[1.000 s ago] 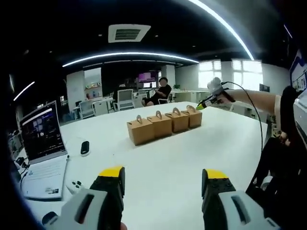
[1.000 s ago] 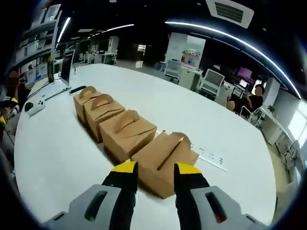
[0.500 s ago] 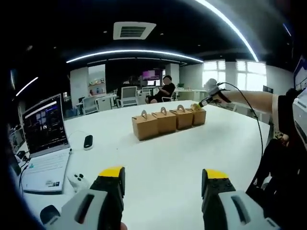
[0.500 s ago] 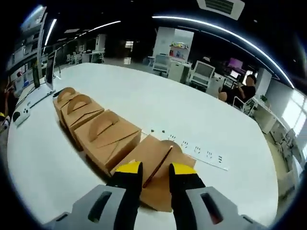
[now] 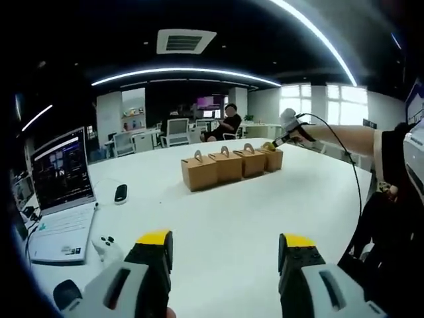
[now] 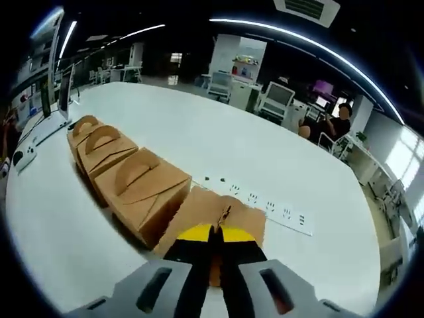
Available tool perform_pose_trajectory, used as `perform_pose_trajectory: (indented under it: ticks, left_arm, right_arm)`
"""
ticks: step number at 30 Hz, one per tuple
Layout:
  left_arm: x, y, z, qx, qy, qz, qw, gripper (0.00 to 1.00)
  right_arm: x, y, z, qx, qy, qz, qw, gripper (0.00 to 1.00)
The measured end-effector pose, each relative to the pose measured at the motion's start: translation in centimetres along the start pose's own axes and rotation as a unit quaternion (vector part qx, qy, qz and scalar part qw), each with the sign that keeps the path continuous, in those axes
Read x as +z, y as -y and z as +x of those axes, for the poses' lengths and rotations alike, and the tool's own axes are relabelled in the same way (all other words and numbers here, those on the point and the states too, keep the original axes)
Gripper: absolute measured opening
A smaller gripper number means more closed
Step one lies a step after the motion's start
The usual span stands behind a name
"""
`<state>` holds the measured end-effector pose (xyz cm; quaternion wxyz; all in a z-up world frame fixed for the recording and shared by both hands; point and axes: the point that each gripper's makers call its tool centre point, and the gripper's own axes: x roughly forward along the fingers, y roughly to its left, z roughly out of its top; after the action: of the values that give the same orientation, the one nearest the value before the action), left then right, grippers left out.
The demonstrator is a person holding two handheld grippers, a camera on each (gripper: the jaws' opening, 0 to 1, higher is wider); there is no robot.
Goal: Pick up one paper box from the group, open the paper box, and remove the item inside
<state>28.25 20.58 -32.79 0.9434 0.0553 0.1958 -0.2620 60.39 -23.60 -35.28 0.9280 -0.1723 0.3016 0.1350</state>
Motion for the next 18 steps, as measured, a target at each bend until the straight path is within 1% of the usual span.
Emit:
perform_pose_trajectory:
  ticks: [5,8,13,18]
  left_arm:
    - [0.1,0.2,-0.3,0.000,0.002,0.001,1.0000,0.65]
    - [0.2,0.3,-0.4,0.001,0.005,0.001,1.0000,0.65]
    - [0.4,0.9,-0.4,-0.003,0.008,0.003,1.0000,0.65]
    - [0.7,1.5,-0.3,-0.010,0.012,0.006,0.9999,0.65]
  right_arm:
    - [0.0,0.5,-0.4,-0.003,0.004,0.013,0.9999,0.03]
    - [0.2,0.6,-1.1,-0.002,0.006,0.020,0.9998,0.03]
    - [0.5,0.8,-2.7,-0.005,0.014,0.020,0.9997,0.02]
    - [0.7,0.7,-4.9,0.000,0.026,0.028,0.9993,0.02]
